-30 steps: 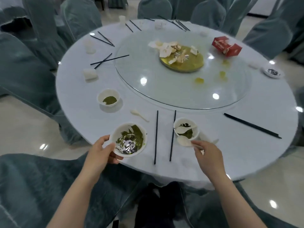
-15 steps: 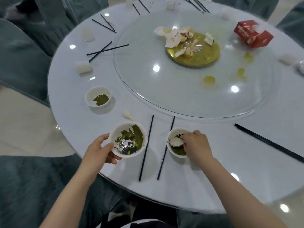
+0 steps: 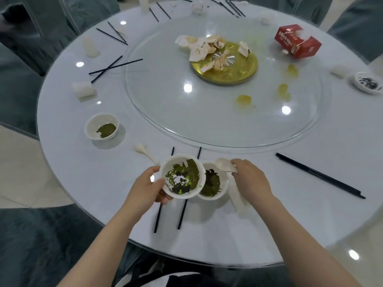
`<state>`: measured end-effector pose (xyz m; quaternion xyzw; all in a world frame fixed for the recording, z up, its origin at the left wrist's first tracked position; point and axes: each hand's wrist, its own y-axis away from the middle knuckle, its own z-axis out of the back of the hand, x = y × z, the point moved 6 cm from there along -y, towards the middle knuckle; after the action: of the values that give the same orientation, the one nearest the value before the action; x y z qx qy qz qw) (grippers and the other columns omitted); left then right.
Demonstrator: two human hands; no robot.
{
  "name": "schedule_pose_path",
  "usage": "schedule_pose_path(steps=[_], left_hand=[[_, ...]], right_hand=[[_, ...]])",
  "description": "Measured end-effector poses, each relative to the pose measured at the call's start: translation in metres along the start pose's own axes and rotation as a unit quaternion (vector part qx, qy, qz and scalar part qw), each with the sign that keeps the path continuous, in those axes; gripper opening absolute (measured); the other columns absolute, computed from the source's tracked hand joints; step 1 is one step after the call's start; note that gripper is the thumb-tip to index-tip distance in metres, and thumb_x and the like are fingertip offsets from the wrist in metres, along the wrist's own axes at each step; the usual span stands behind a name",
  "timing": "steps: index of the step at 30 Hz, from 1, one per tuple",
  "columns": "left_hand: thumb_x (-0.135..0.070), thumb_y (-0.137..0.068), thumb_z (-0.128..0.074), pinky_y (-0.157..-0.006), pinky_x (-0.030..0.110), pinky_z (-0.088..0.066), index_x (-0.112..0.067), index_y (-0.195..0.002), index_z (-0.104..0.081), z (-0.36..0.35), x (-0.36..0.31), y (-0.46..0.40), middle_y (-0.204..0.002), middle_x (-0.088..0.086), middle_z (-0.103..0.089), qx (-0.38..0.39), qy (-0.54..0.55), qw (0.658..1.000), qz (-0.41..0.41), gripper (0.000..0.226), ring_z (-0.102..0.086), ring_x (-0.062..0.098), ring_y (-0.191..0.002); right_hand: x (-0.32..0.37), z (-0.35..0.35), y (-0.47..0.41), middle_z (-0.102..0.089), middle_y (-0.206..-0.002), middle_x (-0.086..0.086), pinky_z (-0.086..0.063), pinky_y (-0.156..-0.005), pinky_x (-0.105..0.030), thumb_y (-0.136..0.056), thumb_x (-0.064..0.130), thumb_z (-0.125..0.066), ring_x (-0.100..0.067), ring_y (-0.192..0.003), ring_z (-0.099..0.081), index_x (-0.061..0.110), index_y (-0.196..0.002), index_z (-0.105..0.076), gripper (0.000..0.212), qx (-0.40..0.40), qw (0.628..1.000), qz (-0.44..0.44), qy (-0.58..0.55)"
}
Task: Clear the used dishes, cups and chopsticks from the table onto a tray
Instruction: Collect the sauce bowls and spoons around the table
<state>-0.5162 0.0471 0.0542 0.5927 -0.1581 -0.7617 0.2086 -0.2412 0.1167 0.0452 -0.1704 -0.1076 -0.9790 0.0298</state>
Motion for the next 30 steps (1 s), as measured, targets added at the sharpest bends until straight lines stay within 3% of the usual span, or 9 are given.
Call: schedule_pose_path(steps=[3,6,12,15,17,21,24,30], left_hand=[[-0.012,-0.098,-0.045,-0.05,0.022,-0.051,-0.027,-0.118,-0.05,-0.037,-0.006,-0.009,-0.068,0.008,-0.073,0.036,-0.01,0.999,-0.006,0.025,-0.065,0.016,-0.049],[-0.013,-0.098,-0.046,-0.048,0.022,-0.051,-0.025,-0.12,-0.049,-0.064,-0.005,-0.018,-0.065,0.006,-0.073,0.057,-0.036,0.998,-0.007,0.026,-0.067,0.018,-0.05],[-0.027,-0.095,-0.05,-0.05,0.019,-0.049,-0.043,-0.119,-0.039,-0.084,0.006,-0.03,-0.062,-0.004,-0.072,0.066,-0.165,0.984,-0.016,0.031,-0.069,0.012,-0.053],[-0.03,-0.094,-0.048,-0.054,0.027,-0.056,-0.039,-0.115,-0.043,-0.088,0.008,-0.031,-0.068,-0.002,-0.073,0.073,-0.168,0.983,-0.004,0.023,-0.07,0.015,-0.055],[-0.025,-0.094,-0.048,-0.059,0.034,-0.06,-0.03,-0.116,-0.048,-0.091,0.006,-0.033,-0.083,0.001,-0.073,0.073,-0.151,0.986,-0.001,0.022,-0.072,0.019,-0.061],[-0.018,-0.094,-0.051,-0.073,0.043,-0.059,-0.02,-0.114,-0.055,-0.084,0.005,-0.036,-0.097,0.008,-0.07,0.02,-0.129,0.991,0.006,0.02,-0.07,0.029,-0.08],[-0.014,-0.093,-0.054,-0.053,0.031,-0.055,-0.017,-0.108,-0.058,-0.063,0.006,-0.03,-0.078,0.012,-0.072,-0.005,-0.068,0.998,0.009,0.016,-0.068,0.025,-0.056],[-0.014,-0.092,-0.055,-0.047,0.027,-0.052,-0.025,-0.096,-0.061,0.025,0.013,-0.006,-0.066,0.004,-0.072,-0.15,0.014,0.989,-0.005,0.013,-0.062,0.015,-0.045]], right_hand=[[-0.021,0.013,0.009,-0.061,-0.098,0.0,-0.037,-0.066,-0.031,-0.093,0.018,-0.048,-0.019,-0.078,-0.048,0.022,-0.117,-0.054,0.025,-0.024,0.998,-0.041,-0.037],[-0.036,0.021,0.024,-0.063,-0.101,-0.002,-0.037,-0.068,-0.031,-0.092,0.018,-0.049,-0.022,-0.085,-0.055,0.02,-0.12,-0.054,0.029,-0.039,0.996,-0.056,-0.056],[-0.057,0.024,0.044,-0.064,-0.104,0.0,-0.038,-0.069,-0.029,-0.093,0.019,-0.049,-0.022,-0.092,-0.058,0.02,-0.122,-0.055,0.03,-0.033,0.993,-0.087,-0.076],[-0.058,0.025,0.045,-0.065,-0.103,0.0,-0.039,-0.069,-0.029,-0.093,0.018,-0.051,-0.021,-0.091,-0.058,0.019,-0.122,-0.056,0.03,-0.036,0.99,-0.091,-0.097],[-0.055,0.027,0.045,-0.065,-0.103,0.0,-0.038,-0.07,-0.028,-0.092,0.017,-0.051,-0.021,-0.091,-0.058,0.019,-0.122,-0.056,0.03,-0.042,0.99,-0.087,-0.103],[-0.047,0.03,0.043,-0.065,-0.099,0.003,-0.038,-0.069,-0.026,-0.092,0.015,-0.052,-0.017,-0.085,-0.056,0.021,-0.121,-0.058,0.03,-0.051,0.989,-0.076,-0.12],[-0.037,0.029,0.035,-0.063,-0.095,0.007,-0.036,-0.069,-0.024,-0.091,0.013,-0.054,-0.012,-0.081,-0.052,0.022,-0.12,-0.059,0.031,-0.053,0.986,-0.066,-0.14],[0.023,0.008,0.005,-0.061,-0.093,0.007,-0.034,-0.068,-0.024,-0.09,0.01,-0.054,-0.012,-0.08,-0.051,0.022,-0.119,-0.061,0.032,-0.014,0.988,0.006,-0.154]])
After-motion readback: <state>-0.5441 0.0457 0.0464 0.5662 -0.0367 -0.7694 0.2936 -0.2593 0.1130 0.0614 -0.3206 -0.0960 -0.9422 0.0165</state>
